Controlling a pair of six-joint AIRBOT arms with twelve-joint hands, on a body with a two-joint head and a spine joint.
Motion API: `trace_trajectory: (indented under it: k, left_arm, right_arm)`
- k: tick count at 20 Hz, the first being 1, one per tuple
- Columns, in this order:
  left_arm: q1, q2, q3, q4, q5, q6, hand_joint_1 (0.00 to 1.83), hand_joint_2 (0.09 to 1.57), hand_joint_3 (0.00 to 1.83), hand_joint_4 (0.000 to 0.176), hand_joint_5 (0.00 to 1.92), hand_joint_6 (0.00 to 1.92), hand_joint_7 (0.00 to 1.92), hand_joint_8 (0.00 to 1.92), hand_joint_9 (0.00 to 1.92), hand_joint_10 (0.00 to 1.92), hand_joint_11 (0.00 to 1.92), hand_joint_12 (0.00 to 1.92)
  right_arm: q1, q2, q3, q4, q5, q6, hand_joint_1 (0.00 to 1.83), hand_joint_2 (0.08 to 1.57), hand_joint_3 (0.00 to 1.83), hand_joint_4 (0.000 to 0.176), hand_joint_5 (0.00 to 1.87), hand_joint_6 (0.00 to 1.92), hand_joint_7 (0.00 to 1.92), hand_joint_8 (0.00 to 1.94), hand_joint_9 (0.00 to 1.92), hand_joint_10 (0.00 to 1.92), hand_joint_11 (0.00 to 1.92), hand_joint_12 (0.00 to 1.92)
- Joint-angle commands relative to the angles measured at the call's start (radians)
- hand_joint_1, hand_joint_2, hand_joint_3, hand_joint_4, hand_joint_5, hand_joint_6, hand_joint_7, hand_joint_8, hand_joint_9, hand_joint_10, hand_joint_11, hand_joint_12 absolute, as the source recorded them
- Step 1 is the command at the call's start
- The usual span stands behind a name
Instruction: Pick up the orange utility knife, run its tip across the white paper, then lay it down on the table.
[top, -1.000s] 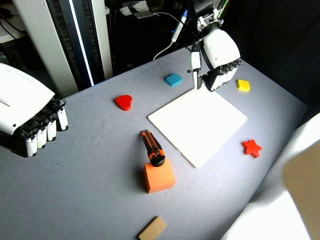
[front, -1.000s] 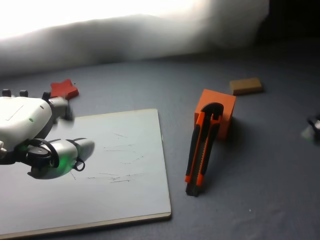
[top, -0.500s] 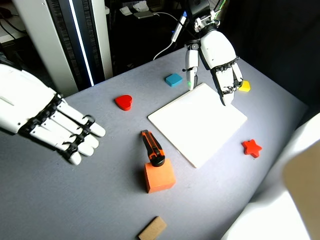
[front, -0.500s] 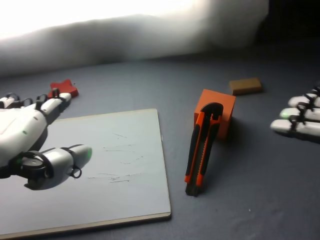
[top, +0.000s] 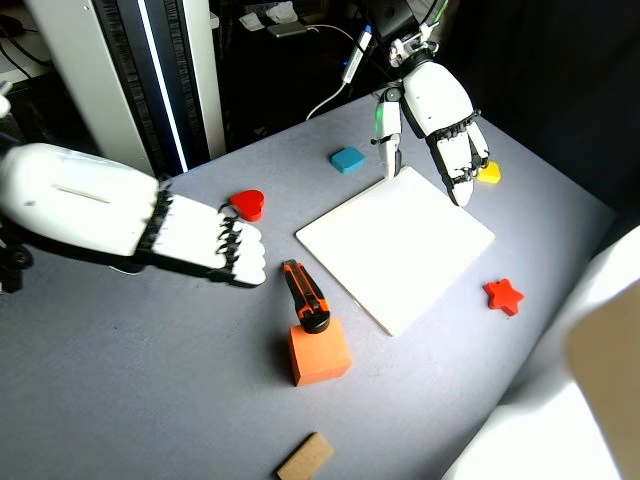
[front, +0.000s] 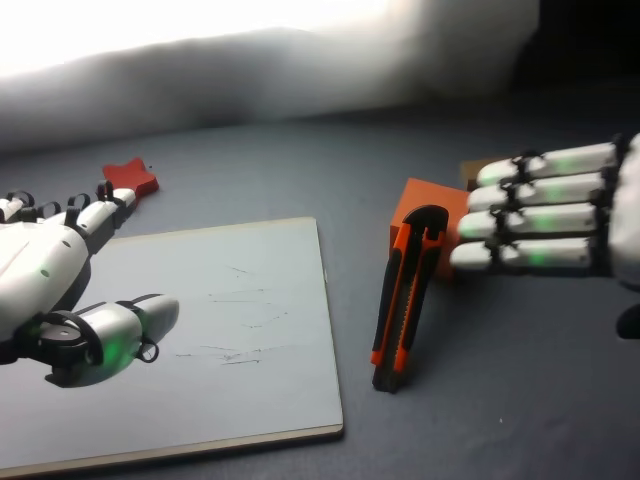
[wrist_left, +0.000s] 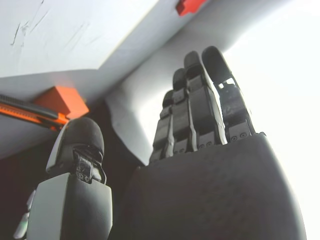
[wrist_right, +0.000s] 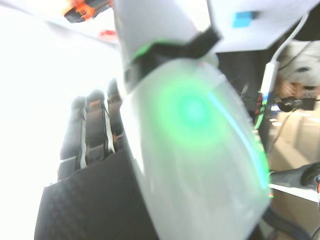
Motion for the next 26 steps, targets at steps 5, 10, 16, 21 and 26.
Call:
trace_trajectory:
  k: [5, 10, 16, 21, 26]
  left_arm:
    - [-0.005, 0.004, -0.002, 0.086, -0.077, -0.007, 0.09, 1.33, 0.0, 0.0, 0.05, 0.01, 0.19, 0.0, 0.19, 0.0, 0.0, 0.89]
    - [0.028, 0.003, -0.005, 0.105, -0.077, -0.021, 0.01, 1.32, 0.0, 0.0, 0.0, 0.0, 0.1, 0.0, 0.08, 0.0, 0.0, 0.54]
    - [0.052, -0.007, 0.012, 0.133, -0.078, -0.049, 0.0, 1.31, 0.0, 0.0, 0.0, 0.0, 0.09, 0.0, 0.07, 0.01, 0.0, 0.41]
    - [0.053, -0.014, 0.014, 0.133, -0.078, -0.058, 0.01, 1.32, 0.0, 0.0, 0.0, 0.0, 0.09, 0.0, 0.08, 0.01, 0.0, 0.47]
    - [0.029, -0.024, 0.026, 0.124, -0.084, -0.059, 0.02, 1.31, 0.0, 0.0, 0.02, 0.01, 0.1, 0.0, 0.1, 0.01, 0.0, 0.5]
  right_arm:
    - [0.054, -0.125, 0.079, -0.171, -0.013, 0.25, 1.12, 1.05, 0.0, 0.0, 0.0, 0.0, 0.0, 0.0, 0.0, 0.0, 0.0, 0.0]
    - [0.045, -0.264, 0.127, -0.209, -0.149, 0.295, 1.09, 1.04, 0.0, 0.0, 0.0, 0.0, 0.0, 0.0, 0.0, 0.0, 0.0, 0.0]
    - [0.032, -0.422, 0.242, -0.246, -0.222, 0.283, 1.05, 1.06, 0.0, 0.0, 0.0, 0.0, 0.0, 0.0, 0.0, 0.0, 0.0, 0.0]
    - [-0.001, -0.48, 0.286, -0.278, -0.227, 0.283, 1.08, 1.06, 0.0, 0.0, 0.0, 0.0, 0.0, 0.0, 0.0, 0.0, 0.0, 0.0]
    - [-0.018, -0.527, 0.313, -0.279, -0.226, 0.257, 1.07, 1.05, 0.0, 0.0, 0.0, 0.0, 0.0, 0.0, 0.0, 0.0, 0.0, 0.0]
